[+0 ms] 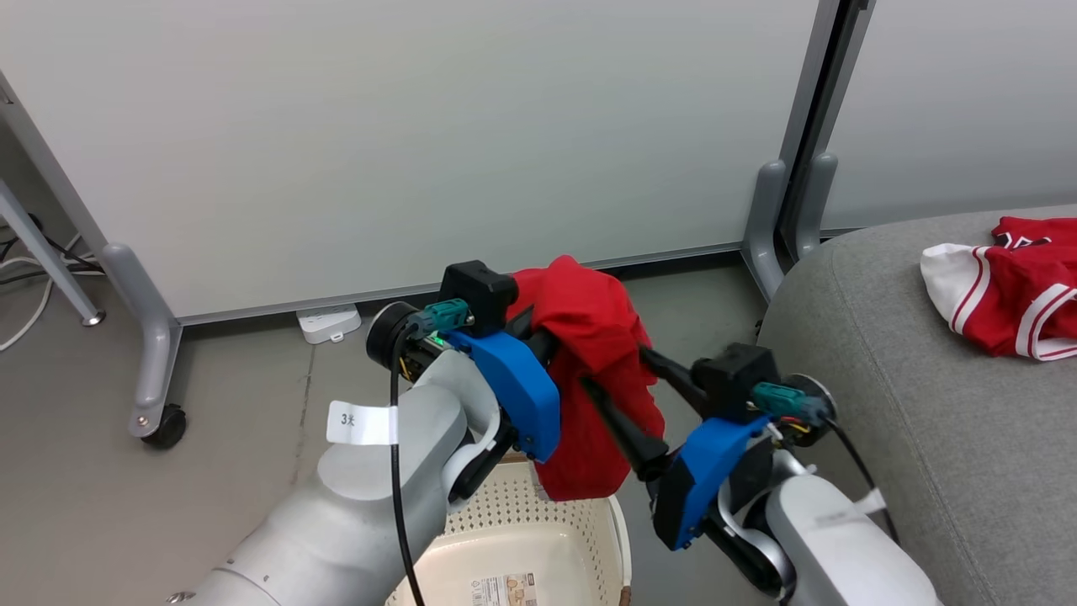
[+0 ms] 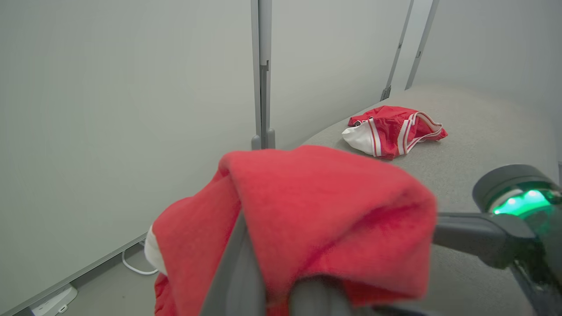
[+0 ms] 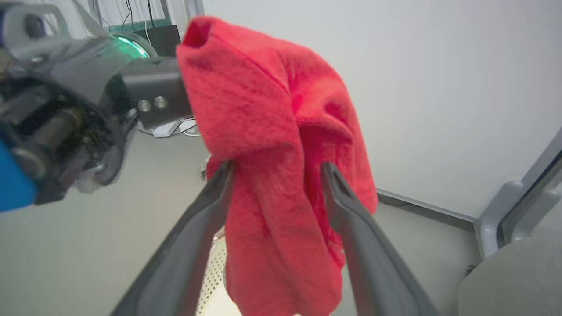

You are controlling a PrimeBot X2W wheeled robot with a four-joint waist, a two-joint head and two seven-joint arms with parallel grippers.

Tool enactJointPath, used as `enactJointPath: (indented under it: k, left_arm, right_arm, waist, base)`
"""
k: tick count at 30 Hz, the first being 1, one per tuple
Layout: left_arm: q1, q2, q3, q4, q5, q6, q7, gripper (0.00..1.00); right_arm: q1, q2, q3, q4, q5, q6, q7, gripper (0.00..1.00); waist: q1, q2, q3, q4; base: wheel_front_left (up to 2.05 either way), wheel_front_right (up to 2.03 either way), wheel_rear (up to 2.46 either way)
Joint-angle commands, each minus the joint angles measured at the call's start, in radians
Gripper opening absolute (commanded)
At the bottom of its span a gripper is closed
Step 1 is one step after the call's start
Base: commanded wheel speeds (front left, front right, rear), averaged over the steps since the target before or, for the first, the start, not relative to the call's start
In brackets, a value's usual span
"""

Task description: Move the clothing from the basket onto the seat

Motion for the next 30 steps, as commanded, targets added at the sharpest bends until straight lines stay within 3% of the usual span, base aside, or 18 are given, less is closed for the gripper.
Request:
enactJointPath:
  k: [1, 10, 11, 12, 19, 30]
  left_arm:
    - [-0.017, -0.004, -0.01, 0.002, -0.009, -0.007, -0.008, 0.0]
    - [-0.029, -0.009, -0.04, 0.001, -0.029, -0.007, -0.014, 0.0]
    - [-0.03, -0.009, -0.044, 0.002, -0.033, -0.007, -0.015, 0.0]
    - [-0.031, -0.01, -0.046, 0.003, -0.035, -0.007, -0.015, 0.0]
    - [-0.043, 0.0, -0.061, 0.008, -0.053, -0.007, -0.02, 0.0]
    - [-0.048, 0.005, -0.076, 0.021, -0.07, -0.007, -0.03, 0.0]
  right_arm:
    - [-0.039, 0.005, 0.033, 0.051, 0.033, 0.0, 0.018, 1.0]
    - [-0.188, 0.046, 0.169, 0.315, 0.134, 0.0, -0.031, 1.0]
    - [-0.201, 0.05, 0.172, 0.347, 0.134, 0.0, -0.043, 0.8]
    - [-0.215, 0.054, 0.173, 0.372, 0.134, 0.0, -0.058, 0.0]
    - [-0.26, 0.066, 0.211, 0.488, 0.174, 0.0, -0.135, 0.0]
    - [-0.287, 0.068, 0.291, 0.525, 0.271, 0.0, -0.186, 0.0]
  waist:
    - [-0.0001, -0.0001, 0.001, 0.003]
    - [-0.0001, -0.0001, 0.005, 0.014]
    - [-0.0001, -0.0001, 0.005, 0.016]
    - [-0.0001, -0.0001, 0.004, 0.017]
    - [-0.0001, -0.0001, 0.003, 0.023]
    - [-0.0001, -0.0001, 0.005, 0.012]
  base:
    - [0.0, 0.0, 0.0]
    - [0.0, 0.0, 0.0]
    - [0.0, 0.0, 0.0]
    - [0.0, 0.0, 0.0]
    - [0.0, 0.0, 0.0]
    - [0.0, 0.0, 0.0]
